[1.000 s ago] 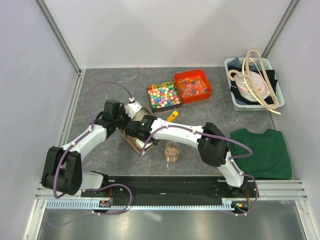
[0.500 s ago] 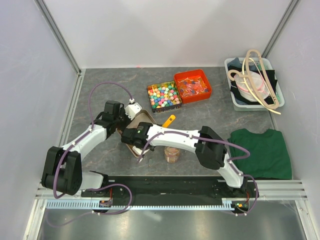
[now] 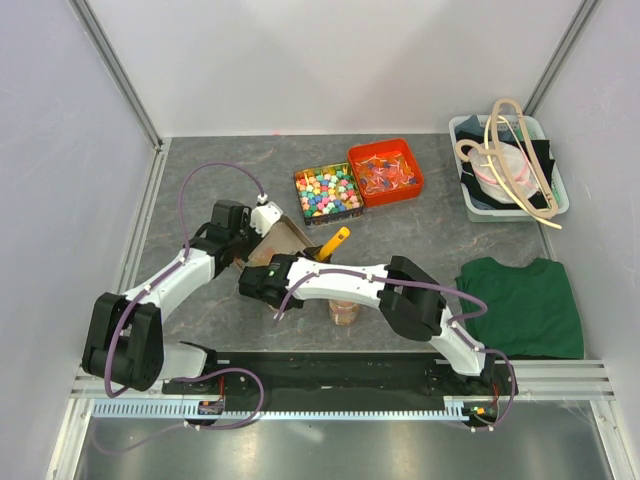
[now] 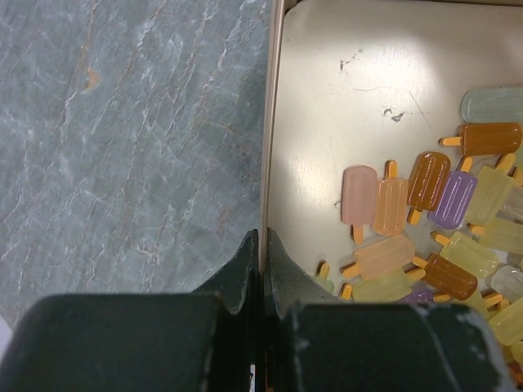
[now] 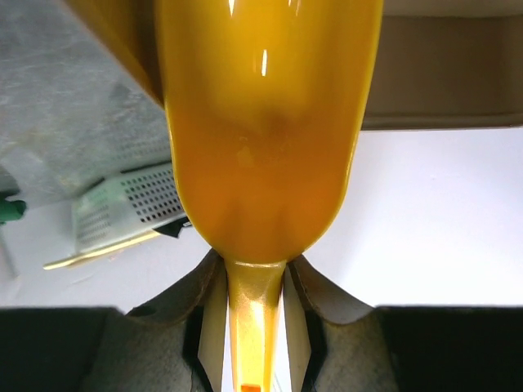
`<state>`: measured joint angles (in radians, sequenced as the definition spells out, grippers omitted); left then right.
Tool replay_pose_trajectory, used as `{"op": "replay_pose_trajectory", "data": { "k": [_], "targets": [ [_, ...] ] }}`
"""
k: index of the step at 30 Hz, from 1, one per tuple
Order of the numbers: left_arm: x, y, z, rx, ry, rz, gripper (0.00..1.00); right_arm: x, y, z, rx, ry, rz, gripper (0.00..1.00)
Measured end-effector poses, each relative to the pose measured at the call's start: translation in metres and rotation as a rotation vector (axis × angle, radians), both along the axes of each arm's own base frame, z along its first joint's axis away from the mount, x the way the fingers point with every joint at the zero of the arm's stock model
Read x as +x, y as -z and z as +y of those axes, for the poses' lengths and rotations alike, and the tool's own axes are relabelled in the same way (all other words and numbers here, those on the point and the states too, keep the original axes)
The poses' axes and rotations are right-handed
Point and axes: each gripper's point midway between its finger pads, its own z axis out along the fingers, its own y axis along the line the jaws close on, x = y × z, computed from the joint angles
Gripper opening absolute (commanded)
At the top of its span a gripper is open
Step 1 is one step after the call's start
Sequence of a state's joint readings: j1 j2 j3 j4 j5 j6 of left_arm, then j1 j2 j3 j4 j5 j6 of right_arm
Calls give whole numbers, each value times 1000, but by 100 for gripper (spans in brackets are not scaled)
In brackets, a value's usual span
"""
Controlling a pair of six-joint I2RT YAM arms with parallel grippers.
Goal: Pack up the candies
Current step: Scoop the fake candies from the storage box.
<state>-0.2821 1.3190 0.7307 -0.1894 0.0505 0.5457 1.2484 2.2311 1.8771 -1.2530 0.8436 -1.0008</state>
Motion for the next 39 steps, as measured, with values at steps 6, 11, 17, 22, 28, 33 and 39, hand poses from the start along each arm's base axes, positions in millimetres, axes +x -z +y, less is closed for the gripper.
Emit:
{"op": "replay_pose_trajectory", "data": {
  "k": [6,11,17,22,28,33,39],
  "targets": [
    [0,-1,7,17,-48,-1,2,5,-3,8,-22,-8,-50,0],
    [2,-4,14,32,-92,-8,2,0,-10,32,45,2,-23,0],
    [1,-4,16,32,-111,-7,2,-10,-9,37,66,5,-9,0],
    [1,-4,16,29,-114,-5,2,-13,-5,24,47,1,-25,0],
    [-1,-5,6,0,-84,0,2,-18,-6,17,33,-64,-11,0],
    [-4,-3,5,-3,-76,15,2,-20,-5,24,51,-65,52,0],
    [-6,-2,8,0,-81,23,2,-16,1,22,68,-36,95,0]
  ]
}}
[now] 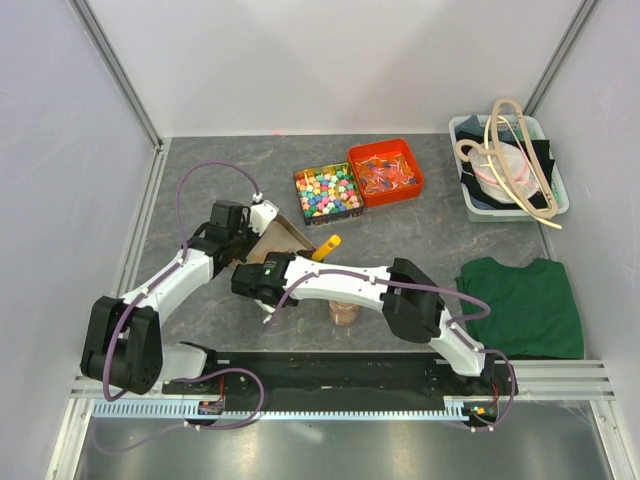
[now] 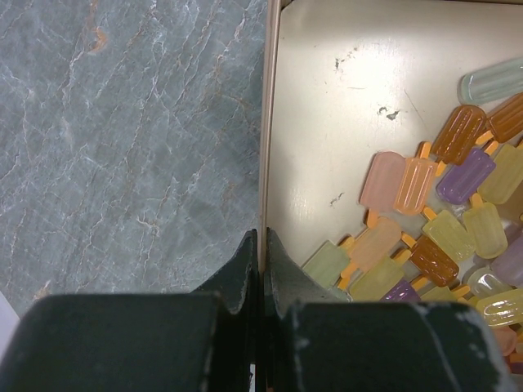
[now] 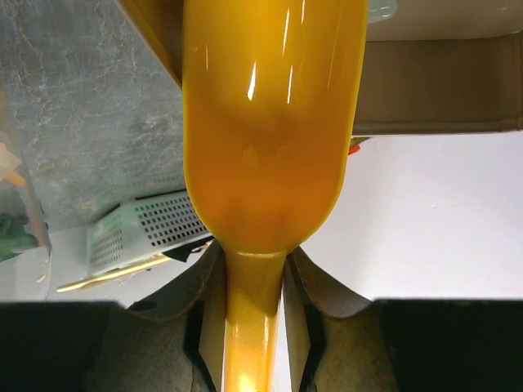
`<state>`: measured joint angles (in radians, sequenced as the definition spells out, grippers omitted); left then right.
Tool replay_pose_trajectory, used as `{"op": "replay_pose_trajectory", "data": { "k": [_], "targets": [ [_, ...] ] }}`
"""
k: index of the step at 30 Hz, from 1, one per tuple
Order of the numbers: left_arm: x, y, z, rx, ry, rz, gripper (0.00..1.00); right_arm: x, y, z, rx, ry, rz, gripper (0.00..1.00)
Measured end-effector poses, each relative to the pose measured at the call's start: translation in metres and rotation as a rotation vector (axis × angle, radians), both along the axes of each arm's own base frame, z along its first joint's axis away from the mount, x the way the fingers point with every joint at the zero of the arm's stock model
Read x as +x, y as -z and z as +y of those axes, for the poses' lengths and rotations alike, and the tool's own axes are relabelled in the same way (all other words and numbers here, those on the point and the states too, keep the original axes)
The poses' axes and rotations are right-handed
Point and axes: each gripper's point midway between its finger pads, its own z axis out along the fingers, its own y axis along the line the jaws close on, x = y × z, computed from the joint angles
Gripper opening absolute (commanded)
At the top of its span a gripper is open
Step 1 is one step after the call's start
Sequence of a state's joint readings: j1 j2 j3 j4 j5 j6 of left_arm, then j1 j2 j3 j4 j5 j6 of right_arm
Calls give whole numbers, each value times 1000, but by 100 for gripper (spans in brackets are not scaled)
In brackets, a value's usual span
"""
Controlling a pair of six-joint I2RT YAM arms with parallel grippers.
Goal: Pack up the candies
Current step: Scoop the fake candies from the storage box.
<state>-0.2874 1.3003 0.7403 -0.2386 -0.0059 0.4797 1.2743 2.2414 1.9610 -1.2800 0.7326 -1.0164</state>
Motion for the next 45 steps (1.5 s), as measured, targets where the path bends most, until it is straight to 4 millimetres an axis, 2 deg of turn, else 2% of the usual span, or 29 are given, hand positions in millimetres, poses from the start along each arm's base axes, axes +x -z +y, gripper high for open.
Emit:
{"op": "replay_pose_trajectory", "data": {
  "k": [6,12,16,19,23,30,41,45],
  "targets": [
    [0,-1,-1,-6,6,-3,2,13,9,-12,42,65,70,0],
    [-3,1,-5,-10,32,10,2,26,26,-24,72,110,90,0],
    [-7,3,-6,-7,42,29,2,27,31,-16,104,92,57,0],
    [-10,4,-13,-7,65,34,2,20,41,-3,116,37,32,0],
    [-19,10,-14,10,84,72,2,12,37,6,101,-26,-7,0],
    [-25,12,-17,21,100,93,2,4,32,2,53,-87,-8,0],
    [-29,13,-23,12,122,102,2,0,31,-3,76,-110,-24,0],
    [-33,17,-29,-10,150,128,2,-8,34,-4,81,-101,17,0]
  ]
}}
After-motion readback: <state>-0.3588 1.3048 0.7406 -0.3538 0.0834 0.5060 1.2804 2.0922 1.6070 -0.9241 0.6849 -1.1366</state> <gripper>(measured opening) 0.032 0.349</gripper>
